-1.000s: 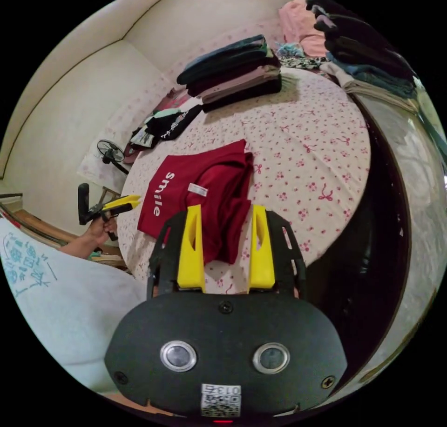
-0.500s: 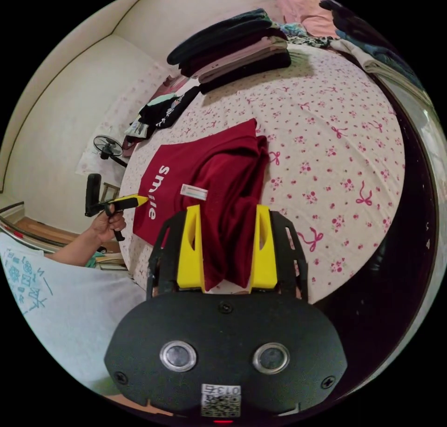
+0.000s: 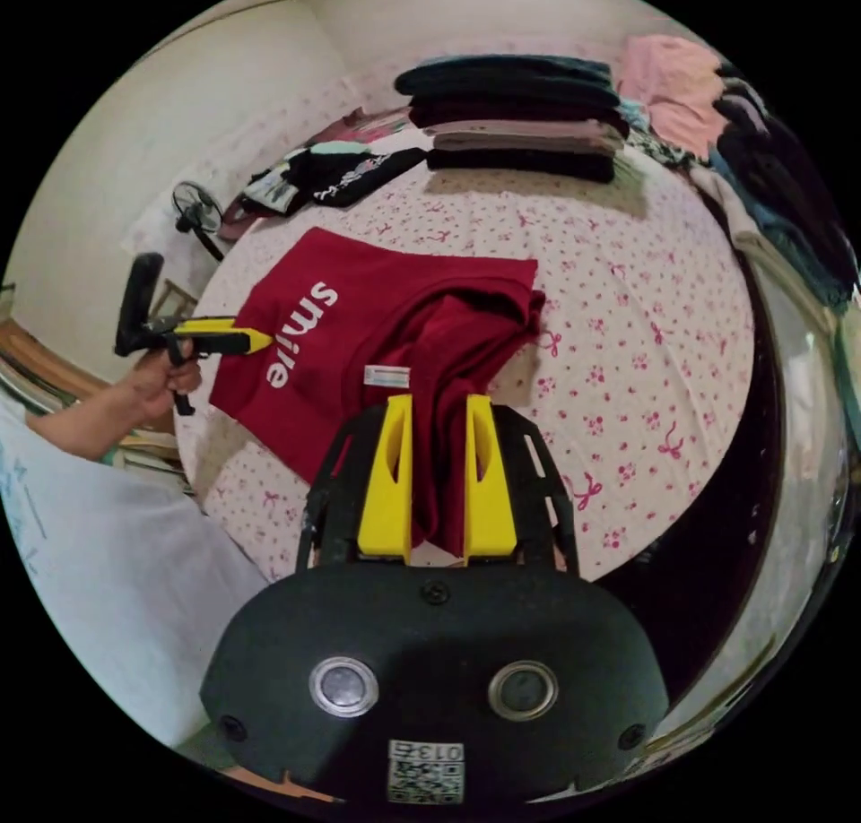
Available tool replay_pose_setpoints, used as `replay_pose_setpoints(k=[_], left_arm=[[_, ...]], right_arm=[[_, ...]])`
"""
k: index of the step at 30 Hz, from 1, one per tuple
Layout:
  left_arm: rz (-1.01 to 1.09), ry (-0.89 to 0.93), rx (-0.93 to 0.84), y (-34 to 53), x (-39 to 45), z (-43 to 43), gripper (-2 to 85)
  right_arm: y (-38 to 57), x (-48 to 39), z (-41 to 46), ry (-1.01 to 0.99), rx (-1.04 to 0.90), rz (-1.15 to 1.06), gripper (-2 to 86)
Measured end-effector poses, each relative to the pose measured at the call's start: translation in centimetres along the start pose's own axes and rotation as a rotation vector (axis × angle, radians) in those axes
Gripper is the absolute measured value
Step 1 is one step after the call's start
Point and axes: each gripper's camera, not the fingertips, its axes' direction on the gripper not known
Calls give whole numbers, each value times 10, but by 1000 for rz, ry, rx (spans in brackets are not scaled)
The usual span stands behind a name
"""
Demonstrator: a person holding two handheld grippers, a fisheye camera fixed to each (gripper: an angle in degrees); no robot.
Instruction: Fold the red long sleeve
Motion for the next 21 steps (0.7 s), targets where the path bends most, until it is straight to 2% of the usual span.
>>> replay_pose_setpoints(k=[3, 7, 10, 12, 14, 16, 21], left_arm=[[-80, 35, -7, 1, -12, -2, 108], [-130, 102, -27, -4, -21, -7, 105], [-107, 81, -18, -7, -14, -16, 77], [-82, 70, 4, -7, -4, -27, 69], [-40, 48, 33, -6, 10, -41, 66], [9, 53, 86, -4, 26, -63, 64], [100, 41, 203, -13, 48, -112, 63]], right_arm=[[-2, -8, 1, 60, 8, 10, 116], [-4, 18, 1, -138, 30, 219, 115], [-10, 12, -2, -187, 32, 208, 88], [-17, -5, -9, -133, 25, 165, 79], [-27, -45, -21, 29, 21, 31, 74], [-31, -69, -32, 100, 44, -26, 72], [-49, -109, -67, 166, 134, -77, 71]])
